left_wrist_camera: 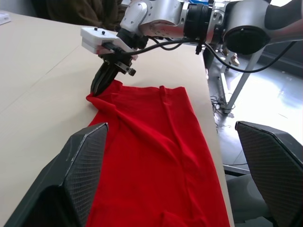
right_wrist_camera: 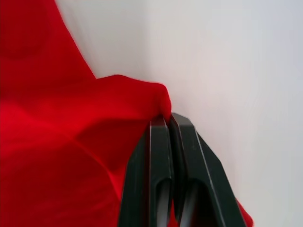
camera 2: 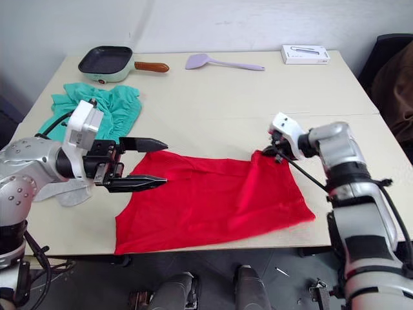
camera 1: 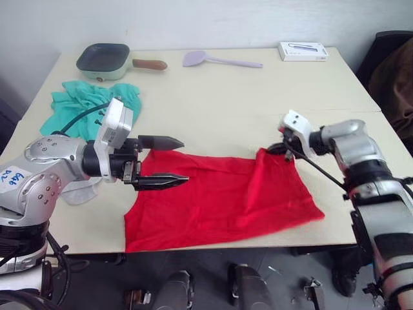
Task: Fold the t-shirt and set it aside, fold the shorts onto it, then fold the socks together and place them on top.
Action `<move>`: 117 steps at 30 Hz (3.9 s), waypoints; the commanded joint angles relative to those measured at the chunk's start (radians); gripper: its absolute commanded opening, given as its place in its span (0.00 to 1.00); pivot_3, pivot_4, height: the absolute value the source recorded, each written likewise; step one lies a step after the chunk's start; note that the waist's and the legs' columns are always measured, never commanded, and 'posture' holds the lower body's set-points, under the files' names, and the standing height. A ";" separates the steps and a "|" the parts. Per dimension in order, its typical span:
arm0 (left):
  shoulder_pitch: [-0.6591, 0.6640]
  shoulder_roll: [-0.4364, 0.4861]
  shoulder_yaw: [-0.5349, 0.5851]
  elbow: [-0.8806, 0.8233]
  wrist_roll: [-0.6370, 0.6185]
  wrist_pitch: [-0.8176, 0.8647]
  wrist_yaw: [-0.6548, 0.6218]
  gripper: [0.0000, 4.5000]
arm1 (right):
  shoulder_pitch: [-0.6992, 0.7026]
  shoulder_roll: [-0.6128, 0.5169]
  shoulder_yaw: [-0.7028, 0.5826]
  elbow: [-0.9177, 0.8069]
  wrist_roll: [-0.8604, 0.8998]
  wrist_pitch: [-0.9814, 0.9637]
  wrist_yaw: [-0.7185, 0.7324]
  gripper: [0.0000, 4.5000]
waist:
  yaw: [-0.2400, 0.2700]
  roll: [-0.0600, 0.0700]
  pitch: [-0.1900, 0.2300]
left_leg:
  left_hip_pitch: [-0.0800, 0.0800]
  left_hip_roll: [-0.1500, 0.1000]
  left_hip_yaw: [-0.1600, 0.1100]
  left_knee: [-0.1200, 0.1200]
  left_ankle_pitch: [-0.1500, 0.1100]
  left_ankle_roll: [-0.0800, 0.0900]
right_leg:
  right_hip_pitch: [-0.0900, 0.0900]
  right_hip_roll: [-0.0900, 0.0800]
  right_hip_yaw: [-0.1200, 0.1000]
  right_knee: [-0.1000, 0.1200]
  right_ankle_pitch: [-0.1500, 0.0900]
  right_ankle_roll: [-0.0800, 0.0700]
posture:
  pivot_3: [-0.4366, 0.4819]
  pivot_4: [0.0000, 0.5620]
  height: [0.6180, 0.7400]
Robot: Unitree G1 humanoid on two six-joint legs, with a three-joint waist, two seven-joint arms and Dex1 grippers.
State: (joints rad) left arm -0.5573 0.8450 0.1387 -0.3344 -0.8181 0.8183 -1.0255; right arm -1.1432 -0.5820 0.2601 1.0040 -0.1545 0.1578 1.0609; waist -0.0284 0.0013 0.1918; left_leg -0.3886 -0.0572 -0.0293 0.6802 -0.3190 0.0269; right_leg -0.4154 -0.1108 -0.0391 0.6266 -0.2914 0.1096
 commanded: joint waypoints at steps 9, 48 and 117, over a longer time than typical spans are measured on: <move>-0.032 -0.003 0.011 0.015 0.022 -0.042 0.020 1.00 | -0.186 0.071 0.015 0.296 -0.136 -0.146 -0.268 0.00 | -0.003 0.000 0.000 | -0.001 0.000 -0.001 0.000 0.000 0.000 | 0.000 0.000 -0.001 0.000 0.000 0.000 | 0.48 0.27 1.00; -0.655 -0.356 -0.300 1.592 0.804 -0.829 -0.036 1.00 | 1.056 0.130 -0.871 -1.646 0.567 1.332 -0.394 0.99 | 0.052 -0.004 -0.001 | -0.004 -0.005 0.003 0.002 0.001 0.006 | -0.003 0.001 -0.007 0.003 0.002 0.003 | 0.48 0.27 1.00; 0.086 -0.086 -0.016 0.284 0.263 0.105 0.016 0.93 | 0.597 -0.134 -0.323 -1.133 0.618 0.994 -0.101 1.00 | 0.031 -0.008 -0.012 | -0.001 -0.001 0.010 -0.002 -0.003 0.003 | -0.012 0.002 0.020 0.001 0.001 0.001 | 0.48 0.27 1.00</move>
State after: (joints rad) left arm -0.4075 0.7598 0.1450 -0.1237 -0.5566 0.9465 -0.9823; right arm -0.5597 -0.6927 -0.0495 0.0202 0.3749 1.0682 0.9105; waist 0.0026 -0.0070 0.1802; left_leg -0.3900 -0.0584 -0.0195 0.6790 -0.3217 0.0303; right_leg -0.4268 -0.1086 -0.0192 0.6275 -0.2906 0.1103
